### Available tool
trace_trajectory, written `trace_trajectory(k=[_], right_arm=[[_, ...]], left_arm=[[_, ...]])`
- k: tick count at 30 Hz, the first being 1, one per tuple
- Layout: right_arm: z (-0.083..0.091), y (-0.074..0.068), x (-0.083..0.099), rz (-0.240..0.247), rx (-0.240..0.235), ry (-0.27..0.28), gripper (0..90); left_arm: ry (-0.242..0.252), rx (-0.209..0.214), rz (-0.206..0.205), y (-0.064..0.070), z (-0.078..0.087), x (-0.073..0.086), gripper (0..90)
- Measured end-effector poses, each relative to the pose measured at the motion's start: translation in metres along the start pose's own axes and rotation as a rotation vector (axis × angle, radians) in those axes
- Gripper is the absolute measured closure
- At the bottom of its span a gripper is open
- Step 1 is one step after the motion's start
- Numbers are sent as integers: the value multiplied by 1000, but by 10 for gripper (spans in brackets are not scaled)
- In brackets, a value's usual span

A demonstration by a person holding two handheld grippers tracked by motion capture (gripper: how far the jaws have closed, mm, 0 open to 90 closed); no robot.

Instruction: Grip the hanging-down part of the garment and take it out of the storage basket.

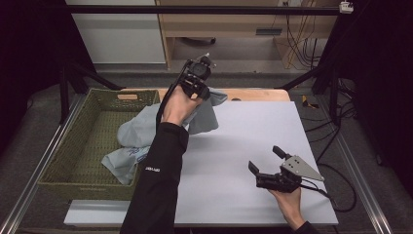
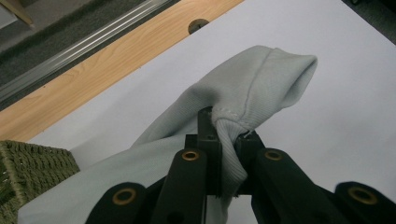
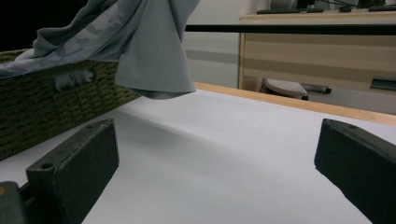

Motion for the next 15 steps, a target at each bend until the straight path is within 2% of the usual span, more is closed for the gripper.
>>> trace_trajectory(k=[7, 9, 11, 13, 15], right_arm=[[0, 2, -2, 9, -3, 7, 3], [0, 0, -4, -11, 7, -4, 3], [0, 1, -6, 13, 0, 9, 3], [-1, -3, -9, -18, -8, 9, 3], [-5, -4, -12, 9, -12, 17, 3]], left_arm=[[-8, 0, -2, 0, 0, -1, 845], [-7, 1, -1, 0, 1, -1, 845], [-6, 0, 0, -1, 2, -1, 845], [-7, -1, -2, -1, 2, -1, 845], [-8, 0, -3, -1, 2, -2, 845]])
Point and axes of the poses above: each handheld gripper's, and its own axes: z roughly backward along the jaws, x roughly out of its underside, y roughly to its right, the point moved 6 cm from there along -z, roughly forward along the jaws, and after that the axes turned 7 degrees about -z, right-handed, at the moved point
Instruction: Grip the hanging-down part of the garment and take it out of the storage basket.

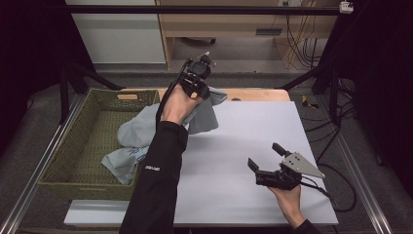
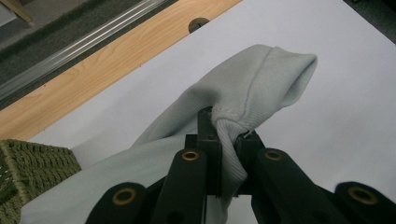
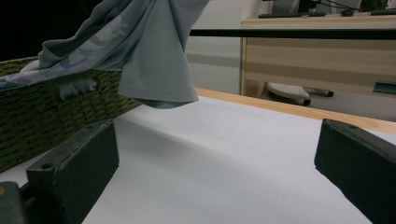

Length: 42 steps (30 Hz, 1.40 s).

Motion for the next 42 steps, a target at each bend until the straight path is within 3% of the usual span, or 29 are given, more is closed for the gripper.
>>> trace_trajectory(k=[5, 6, 9, 14, 15, 16, 18, 19, 20, 26, 27, 31, 36, 42], right_arm=[[-5, -5, -3, -20, -8, -9, 3], [-8, -10, -6, -45, -24, -13, 3], [-14, -12, -10, -14, -34, -2, 3], [-23, -19, -13, -29, -44, -3, 3], [-24, -19, -13, -19, -42, -22, 3], [-28, -21, -15, -4, -51, -7, 3], [-31, -27, -17, -23, -62, -7, 3], [-33, -26, -17, 25, -66, -17, 3], [-38, -33, -20, -23, -74, -7, 3], [-52, -40, -23, 17, -91, -14, 3], [-54, -44, -24, -22, -87, -18, 4], [-67, -50, -27, 4, -99, -14, 3], [-78, -58, -32, -19, -104, -15, 3], [-93, -66, -32, -1, -113, -18, 3]], left_arm=[[1, 2, -2, 0, 0, 0, 845], [0, 2, -3, 0, 1, 0, 845], [0, 2, -6, 0, 2, 0, 845], [1, 6, -9, 0, 4, 1, 845], [2, 8, -9, 0, 4, 2, 845], [3, 8, -10, 0, 4, 2, 845], [5, 9, -10, 0, 5, 2, 845], [6, 9, -10, -1, 5, 2, 845], [6, 9, -11, -1, 5, 2, 845], [3, 9, -14, -2, 7, 2, 845], [2, 9, -15, -2, 7, 2, 845], [1, 12, -11, -2, 7, 2, 845], [-7, 10, -12, -2, 7, 2, 845], [-15, 8, -9, -3, 9, 1, 845]])
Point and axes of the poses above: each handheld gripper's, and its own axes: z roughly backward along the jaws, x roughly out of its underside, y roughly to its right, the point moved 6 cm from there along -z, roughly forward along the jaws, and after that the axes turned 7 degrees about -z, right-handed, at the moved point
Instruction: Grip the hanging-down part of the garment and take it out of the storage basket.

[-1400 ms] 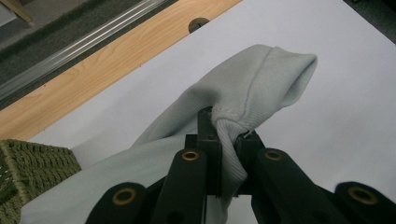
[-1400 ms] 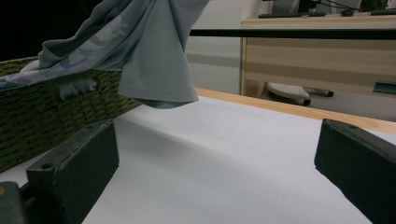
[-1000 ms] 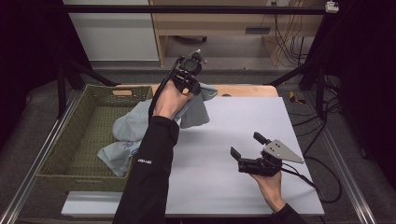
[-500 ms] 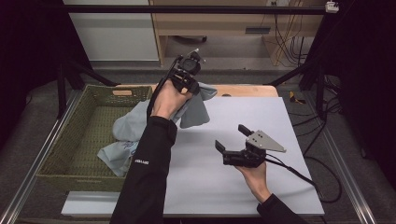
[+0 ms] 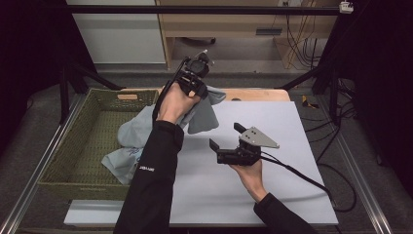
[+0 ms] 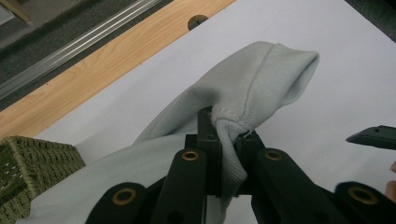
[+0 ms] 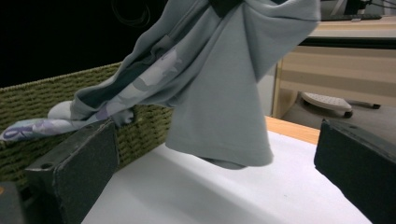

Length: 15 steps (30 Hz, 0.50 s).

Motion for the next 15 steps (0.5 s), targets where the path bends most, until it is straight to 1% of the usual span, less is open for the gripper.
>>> trace_trajectory(k=[3, 4, 6, 7, 8, 9, 10, 12, 13, 15], right_arm=[[-5, -3, 0, -7, 0, -5, 3], [-10, -6, 1, -9, -7, -9, 3], [-12, -6, 1, -7, -6, -9, 3], [-18, -8, 2, -8, -8, -19, 3], [-21, -8, 2, -3, -9, -15, 3], [-24, -9, 3, 7, -10, -23, 3], [-26, -10, 4, -3, -16, -23, 3], [-28, -11, 4, -2, -15, -26, 4], [-31, -11, 5, -1, -27, -26, 4], [-38, -12, 6, 1, -21, -37, 4]], left_arm=[[1, 0, 3, 0, -1, -1, 845], [-3, -1, 4, 0, -1, -1, 845], [-7, -2, 3, 1, -1, -1, 845], [-5, -4, 0, 1, -1, -1, 845], [-3, -4, 1, 1, -1, -1, 845], [-2, -7, 2, 0, 0, -1, 845], [1, -1, 5, 1, 0, -1, 845], [2, -7, 3, 0, 1, -1, 845], [1, -6, 5, 0, 1, -1, 845], [4, -6, 4, 0, 1, 0, 845]])
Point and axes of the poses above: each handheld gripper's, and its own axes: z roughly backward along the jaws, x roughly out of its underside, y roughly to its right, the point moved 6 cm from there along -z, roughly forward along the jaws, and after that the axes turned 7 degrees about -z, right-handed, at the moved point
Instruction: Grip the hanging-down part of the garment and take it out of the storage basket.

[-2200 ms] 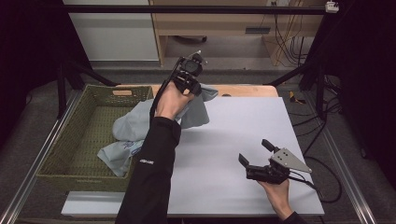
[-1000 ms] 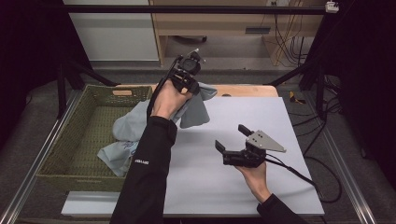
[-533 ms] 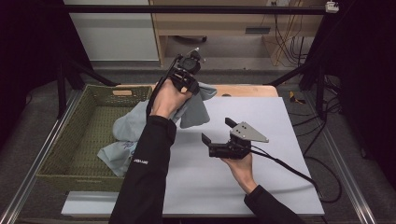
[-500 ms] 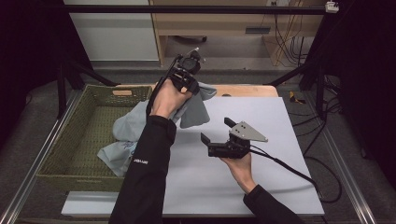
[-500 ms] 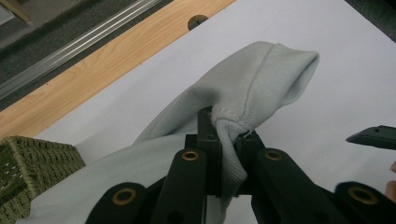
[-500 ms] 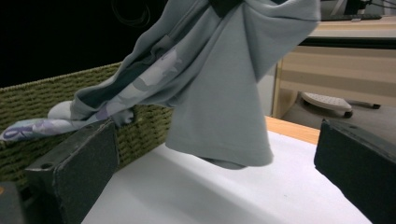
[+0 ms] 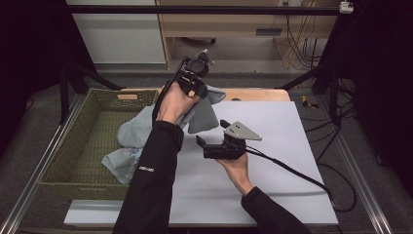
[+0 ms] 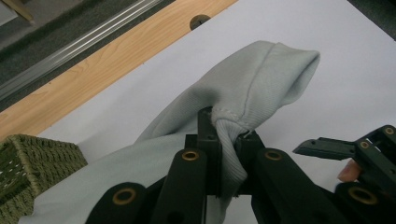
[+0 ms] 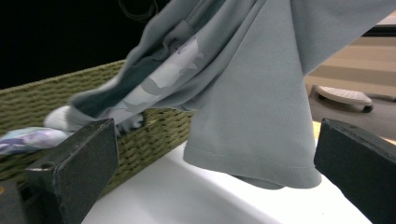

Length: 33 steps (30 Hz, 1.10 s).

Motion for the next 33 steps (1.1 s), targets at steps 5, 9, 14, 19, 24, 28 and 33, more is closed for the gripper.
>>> trace_trajectory(k=[5, 9, 14, 19, 24, 28, 33], right_arm=[[-12, -3, 1, -12, -1, -4, 5], [-19, -5, -1, -24, -3, 3, 7], [-36, -11, -2, 12, -5, -12, 9], [-53, -15, 0, 8, -1, -31, 19], [-63, -16, -2, 10, -4, -28, 39], [-74, -19, -3, 25, -14, -37, 106], [-79, -21, -2, 4, -34, -43, 215]], left_arm=[[2, -1, 1, 0, 0, 0, 845], [0, -1, -2, 1, 1, 0, 845], [-3, -2, -8, 1, 1, 0, 845], [-6, 0, -14, 3, 0, 1, 845], [-7, 1, -17, 4, 0, 2, 845], [-9, 5, -21, 5, -1, 4, 846], [-9, 2, -23, 4, 2, 6, 845]])
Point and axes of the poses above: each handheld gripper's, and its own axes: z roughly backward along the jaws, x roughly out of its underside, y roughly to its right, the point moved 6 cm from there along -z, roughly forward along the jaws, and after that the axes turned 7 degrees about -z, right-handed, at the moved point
